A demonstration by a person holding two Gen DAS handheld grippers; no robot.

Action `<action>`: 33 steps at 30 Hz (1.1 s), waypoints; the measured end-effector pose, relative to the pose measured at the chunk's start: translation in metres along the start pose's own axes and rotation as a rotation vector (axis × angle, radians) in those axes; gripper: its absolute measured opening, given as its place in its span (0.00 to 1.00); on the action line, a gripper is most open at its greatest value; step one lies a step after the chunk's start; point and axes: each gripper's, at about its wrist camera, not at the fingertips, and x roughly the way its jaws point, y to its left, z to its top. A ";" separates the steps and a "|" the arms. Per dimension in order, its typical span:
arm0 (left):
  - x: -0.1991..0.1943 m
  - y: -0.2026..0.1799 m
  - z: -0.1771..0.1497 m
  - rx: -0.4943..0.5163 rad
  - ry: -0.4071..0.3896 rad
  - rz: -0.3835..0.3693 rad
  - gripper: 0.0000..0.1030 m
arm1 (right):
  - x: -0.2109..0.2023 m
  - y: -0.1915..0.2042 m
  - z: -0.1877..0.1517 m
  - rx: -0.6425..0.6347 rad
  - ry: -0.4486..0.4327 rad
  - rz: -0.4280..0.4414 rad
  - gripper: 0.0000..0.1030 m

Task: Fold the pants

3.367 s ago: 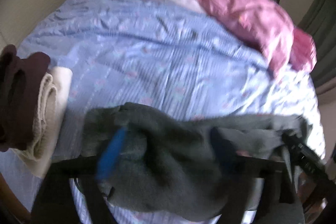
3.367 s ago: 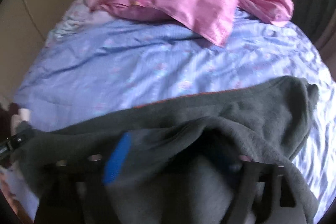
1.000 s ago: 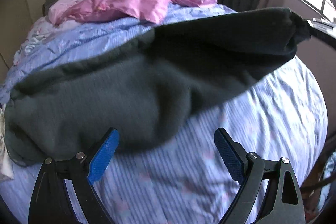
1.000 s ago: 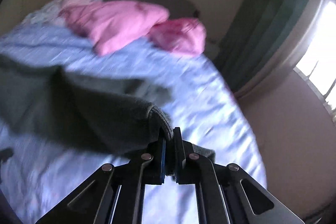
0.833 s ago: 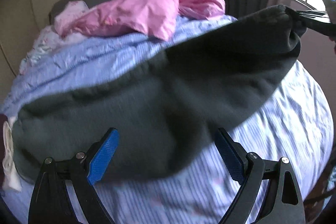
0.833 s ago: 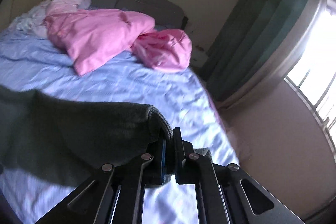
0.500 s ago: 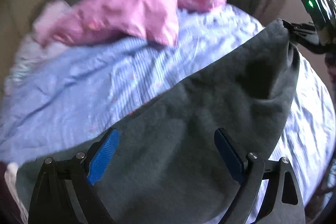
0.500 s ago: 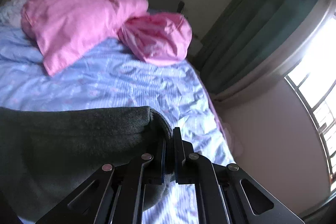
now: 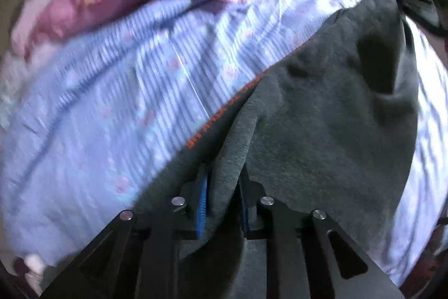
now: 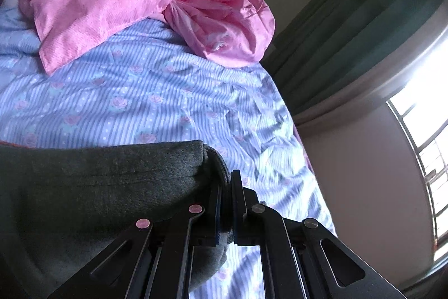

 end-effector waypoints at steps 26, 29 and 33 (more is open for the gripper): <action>-0.150 0.001 -0.120 -0.197 -0.443 0.155 0.86 | -0.187 0.037 -0.084 -0.061 -0.502 0.187 0.74; -0.159 0.004 -0.180 -0.203 -0.426 0.161 0.86 | -0.236 0.071 -0.116 -0.152 -0.551 0.320 0.74; -0.160 0.014 -0.250 -0.278 -0.432 0.172 0.86 | -0.272 0.109 -0.150 -0.187 -0.538 0.504 0.74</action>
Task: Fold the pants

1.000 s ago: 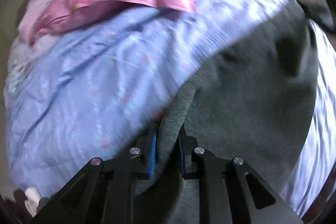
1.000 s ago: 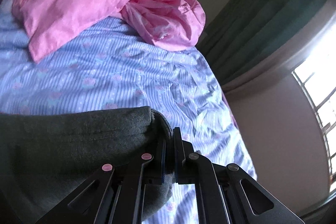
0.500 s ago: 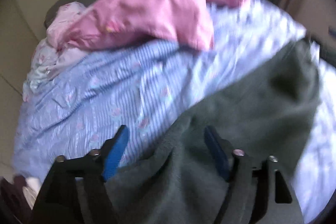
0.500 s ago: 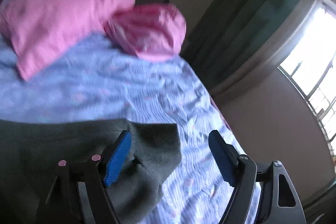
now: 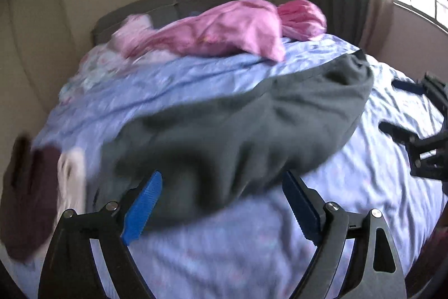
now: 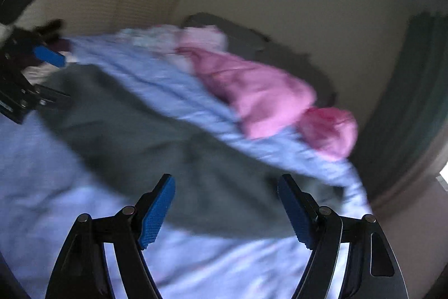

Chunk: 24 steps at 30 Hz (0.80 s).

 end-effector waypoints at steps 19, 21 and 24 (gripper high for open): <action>0.055 0.122 -0.067 -0.315 -0.040 0.005 0.84 | 0.095 0.100 -0.025 0.188 0.394 0.292 0.72; 0.060 0.124 -0.057 -0.290 -0.056 0.004 0.84 | 0.098 0.103 -0.026 0.176 0.404 0.281 0.72; 0.078 0.123 -0.049 -0.255 -0.015 -0.018 0.80 | 0.102 0.102 -0.025 0.191 0.422 0.290 0.71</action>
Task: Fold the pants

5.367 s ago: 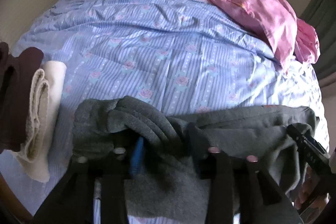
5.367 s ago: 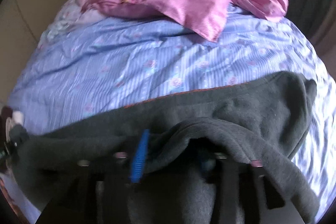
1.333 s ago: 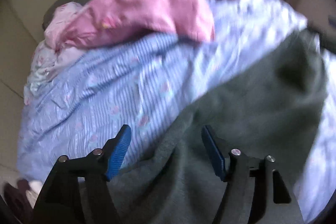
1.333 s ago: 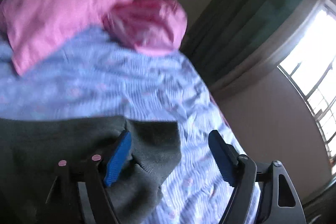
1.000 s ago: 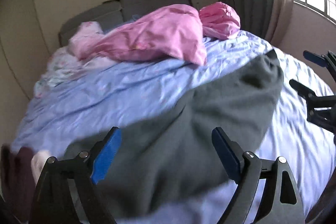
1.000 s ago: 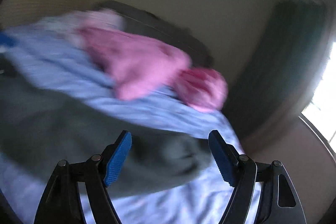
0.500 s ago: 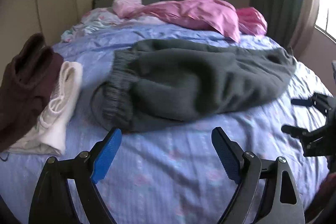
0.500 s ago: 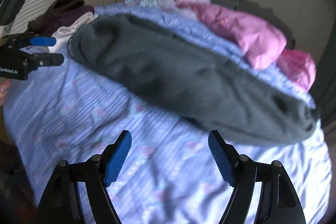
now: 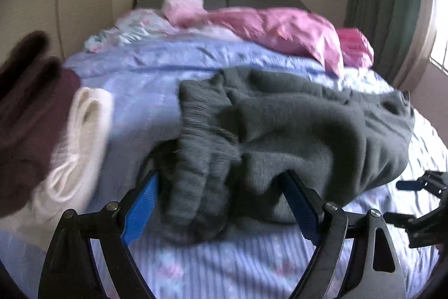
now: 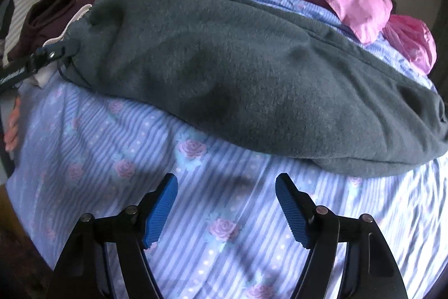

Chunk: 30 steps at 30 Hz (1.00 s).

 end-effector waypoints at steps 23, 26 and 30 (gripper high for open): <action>0.057 -0.005 0.128 -0.063 0.195 0.252 0.37 | -0.016 -0.071 0.104 0.162 -0.015 0.069 0.70; 0.053 -0.010 0.126 -0.026 0.180 0.262 0.37 | -0.025 -0.049 0.093 0.099 0.009 0.066 0.70; 0.047 -0.010 0.120 -0.005 0.174 0.254 0.37 | -0.038 -0.001 0.069 -0.050 -0.004 0.144 0.69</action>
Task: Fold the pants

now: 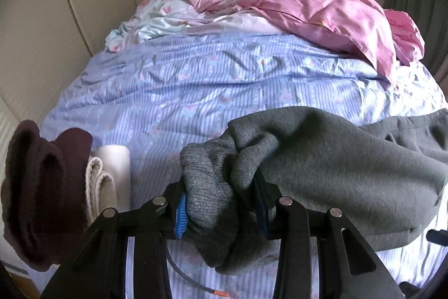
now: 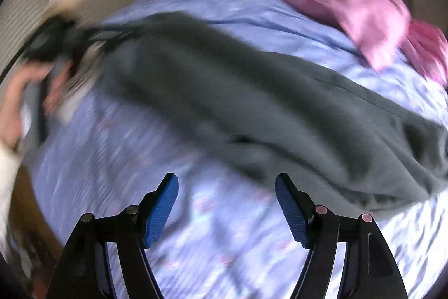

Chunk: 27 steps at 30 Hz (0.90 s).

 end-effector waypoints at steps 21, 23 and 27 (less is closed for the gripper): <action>0.000 0.034 -0.023 -0.121 0.050 -0.146 0.38 | 0.049 -0.014 0.013 0.079 -0.036 0.143 0.55; 0.000 0.036 -0.025 -0.125 0.053 -0.153 0.38 | 0.051 -0.013 0.015 0.069 -0.063 0.102 0.51; -0.004 0.031 -0.029 -0.082 0.035 -0.130 0.38 | 0.045 -0.044 0.022 0.211 -0.139 0.148 0.49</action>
